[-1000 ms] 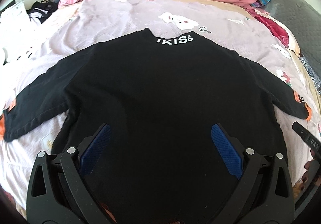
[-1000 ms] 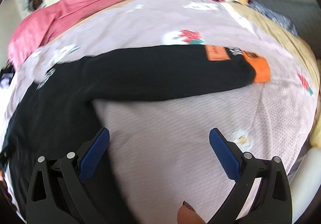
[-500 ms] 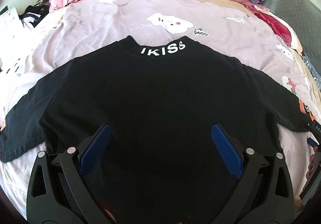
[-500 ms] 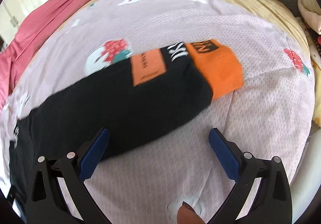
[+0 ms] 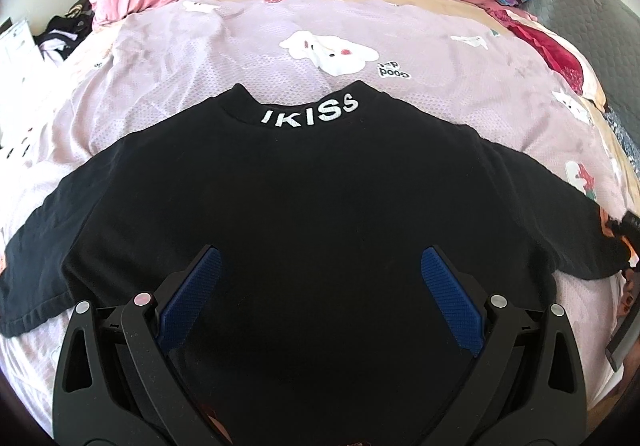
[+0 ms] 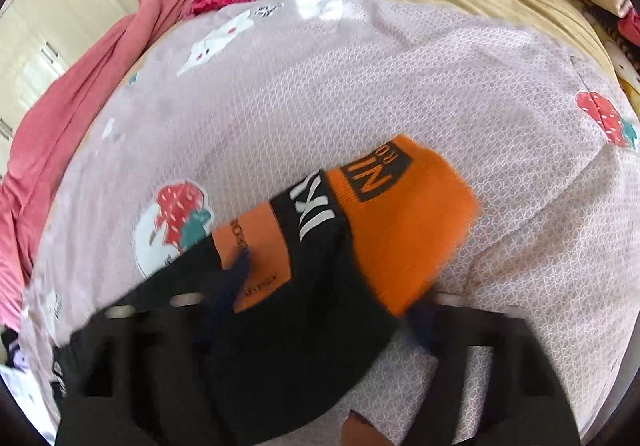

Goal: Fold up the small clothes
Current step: 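Grasp the orange cuff of a black sleeve with the right gripper, then fold the held sleeve across the shirt body with the right gripper, release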

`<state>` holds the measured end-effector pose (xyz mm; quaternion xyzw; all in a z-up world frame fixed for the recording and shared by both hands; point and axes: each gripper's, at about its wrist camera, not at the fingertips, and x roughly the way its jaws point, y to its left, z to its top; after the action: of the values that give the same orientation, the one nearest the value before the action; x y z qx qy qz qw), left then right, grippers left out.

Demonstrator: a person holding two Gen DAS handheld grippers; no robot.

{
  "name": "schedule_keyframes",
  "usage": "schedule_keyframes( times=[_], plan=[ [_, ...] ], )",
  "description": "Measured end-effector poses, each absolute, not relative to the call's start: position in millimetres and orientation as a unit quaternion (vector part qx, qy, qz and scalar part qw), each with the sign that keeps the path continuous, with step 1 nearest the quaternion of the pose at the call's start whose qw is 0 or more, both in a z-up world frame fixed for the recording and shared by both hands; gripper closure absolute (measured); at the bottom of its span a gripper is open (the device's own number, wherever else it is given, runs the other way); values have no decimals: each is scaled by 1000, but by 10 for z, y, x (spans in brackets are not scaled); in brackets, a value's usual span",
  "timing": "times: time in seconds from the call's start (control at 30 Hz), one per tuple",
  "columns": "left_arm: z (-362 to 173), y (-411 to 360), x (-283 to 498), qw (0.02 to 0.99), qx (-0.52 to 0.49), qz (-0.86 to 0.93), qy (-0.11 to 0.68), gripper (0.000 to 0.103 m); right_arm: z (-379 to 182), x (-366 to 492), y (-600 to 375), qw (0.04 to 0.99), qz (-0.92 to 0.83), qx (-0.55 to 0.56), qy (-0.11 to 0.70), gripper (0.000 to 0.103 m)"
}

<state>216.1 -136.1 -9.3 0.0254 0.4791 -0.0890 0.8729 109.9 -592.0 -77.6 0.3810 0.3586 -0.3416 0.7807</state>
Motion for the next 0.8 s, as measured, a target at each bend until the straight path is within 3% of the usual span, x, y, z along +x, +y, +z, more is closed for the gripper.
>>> schedule_keyframes(
  times=[0.07, 0.17, 0.43, 0.8],
  plan=[
    [-90, -1315, 2209, 873, 18, -81, 481, 9, -754, 1057, -5948, 781, -334, 401, 344, 71],
    [-52, -1239, 2238, 875, 10, -77, 477, 9, -701, 1030, -5919, 789, -305, 425, 323, 83],
    [-13, -984, 2269, 877, -4, -63, 476, 9, -97, 1301, -5291, 869, -186, 366, 276, 84],
    [68, -509, 2271, 881, -39, -39, 470, 9, 235, 1813, -3919, 922, -58, 234, 303, 85]
  ],
)
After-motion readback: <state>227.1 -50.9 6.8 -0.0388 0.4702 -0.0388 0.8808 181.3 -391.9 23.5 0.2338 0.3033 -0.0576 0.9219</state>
